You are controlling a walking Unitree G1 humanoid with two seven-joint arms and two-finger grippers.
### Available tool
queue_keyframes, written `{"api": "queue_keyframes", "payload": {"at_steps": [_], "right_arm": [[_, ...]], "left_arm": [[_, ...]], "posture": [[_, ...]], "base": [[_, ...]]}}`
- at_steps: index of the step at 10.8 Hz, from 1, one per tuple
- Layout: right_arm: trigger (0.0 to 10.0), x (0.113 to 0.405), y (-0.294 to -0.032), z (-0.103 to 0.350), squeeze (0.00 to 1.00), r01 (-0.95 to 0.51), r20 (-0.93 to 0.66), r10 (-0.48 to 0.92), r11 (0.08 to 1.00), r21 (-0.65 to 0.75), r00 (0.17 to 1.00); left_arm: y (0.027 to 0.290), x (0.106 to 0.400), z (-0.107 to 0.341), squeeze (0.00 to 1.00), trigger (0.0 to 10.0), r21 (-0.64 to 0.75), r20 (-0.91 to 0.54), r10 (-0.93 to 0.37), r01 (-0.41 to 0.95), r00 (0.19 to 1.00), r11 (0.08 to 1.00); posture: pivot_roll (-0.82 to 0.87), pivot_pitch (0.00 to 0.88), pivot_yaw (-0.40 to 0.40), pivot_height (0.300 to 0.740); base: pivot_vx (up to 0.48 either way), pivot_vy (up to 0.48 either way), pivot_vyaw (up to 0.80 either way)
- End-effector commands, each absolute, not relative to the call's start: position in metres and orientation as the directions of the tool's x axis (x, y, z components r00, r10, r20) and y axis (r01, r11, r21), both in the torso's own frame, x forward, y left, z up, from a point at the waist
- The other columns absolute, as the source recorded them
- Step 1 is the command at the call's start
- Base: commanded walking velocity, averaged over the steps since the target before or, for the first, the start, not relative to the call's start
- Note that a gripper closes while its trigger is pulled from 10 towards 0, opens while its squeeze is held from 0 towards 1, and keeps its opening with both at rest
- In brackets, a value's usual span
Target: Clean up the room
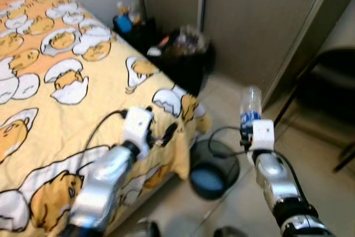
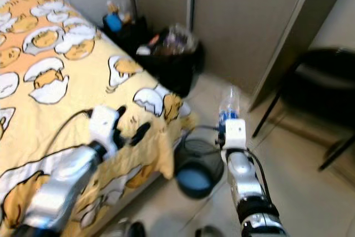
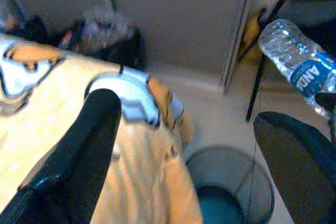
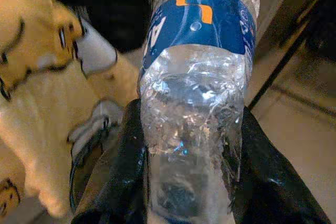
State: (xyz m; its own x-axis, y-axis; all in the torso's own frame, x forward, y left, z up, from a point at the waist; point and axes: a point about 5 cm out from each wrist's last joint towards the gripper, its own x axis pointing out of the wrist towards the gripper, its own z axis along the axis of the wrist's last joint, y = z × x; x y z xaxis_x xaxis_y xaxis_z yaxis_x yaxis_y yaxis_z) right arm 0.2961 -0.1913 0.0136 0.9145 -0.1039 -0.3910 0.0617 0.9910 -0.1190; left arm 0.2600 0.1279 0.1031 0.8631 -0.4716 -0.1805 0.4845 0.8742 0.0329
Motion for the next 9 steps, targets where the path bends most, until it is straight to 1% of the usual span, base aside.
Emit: {"api": "queue_keyframes", "payload": {"at_steps": [1,2,3,4,6,7,8,9], "right_arm": [[10.0,0.304,-0.195,0.021,0.0,0.079,-0.352,-0.122,0.988,-0.136,0.928],[10.0,0.303,-0.196,0.019,0.0,0.077,-0.36,-0.124,0.987,-0.143,0.925],[10.0,0.301,-0.196,0.014,0.0,0.063,-0.381,-0.121,0.985,-0.159,0.917],[10.0,0.296,-0.197,0.008,0.0,0.06,-0.403,-0.125,0.984,-0.17,0.907],[10.0,0.29,-0.195,-0.002,0.0,0.047,-0.457,-0.112,0.987,-0.151,0.883],[10.0,0.291,-0.192,-0.002,0.98,0.044,-0.458,-0.092,0.993,-0.113,0.884],[10.0,0.295,-0.191,0.002,1.0,0.038,-0.44,-0.083,0.993,-0.111,0.894],[10.0,0.299,-0.191,0.007,1.0,0.025,-0.416,-0.08,0.99,-0.137,0.906]], "left_arm": [[0.129,0.25,0.101,0.0,10.0,0.007,-0.221,-0.489,0.503,0.844,0.864],[0.13,0.241,0.1,0.0,10.0,-0.007,-0.244,-0.498,0.512,0.832,0.859],[0.128,0.222,0.102,0.0,10.0,-0.032,-0.284,-0.546,0.562,0.788,0.827],[0.13,0.21,0.102,0.0,10.0,-0.117,-0.321,-0.589,0.586,0.742,0.802],[0.136,0.197,0.107,0.0,10.0,-0.165,-0.359,-0.607,0.592,0.709,0.789],[0.136,0.188,0.11,0.0,10.0,-0.147,-0.378,-0.608,0.603,0.698,0.784],[0.135,0.182,0.113,0.0,10.0,-0.147,-0.389,-0.601,0.597,0.698,0.789],[0.136,0.18,0.115,0.0,10.0,-0.154,-0.397,-0.594,0.587,0.7,0.795]], "posture": [[0.04,0.238,0.112,0.74],[0.05,0.25,0.119,0.74],[0.07,0.273,0.13,0.74],[0.09,0.295,0.139,0.74],[0.12,0.314,0.148,0.74],[0.14,0.318,0.151,0.74],[0.15,0.318,0.151,0.74],[0.16,0.315,0.149,0.74]], "base": [[0.0,0.0,0.0],[0.0,0.0,0.0],[0.0,0.0,0.0],[0.0,0.0,0.0],[0.0,0.0,0.0],[0.0,0.0,0.0],[0.0,0.0,0.0],[0.0,0.0,0.0]]}}
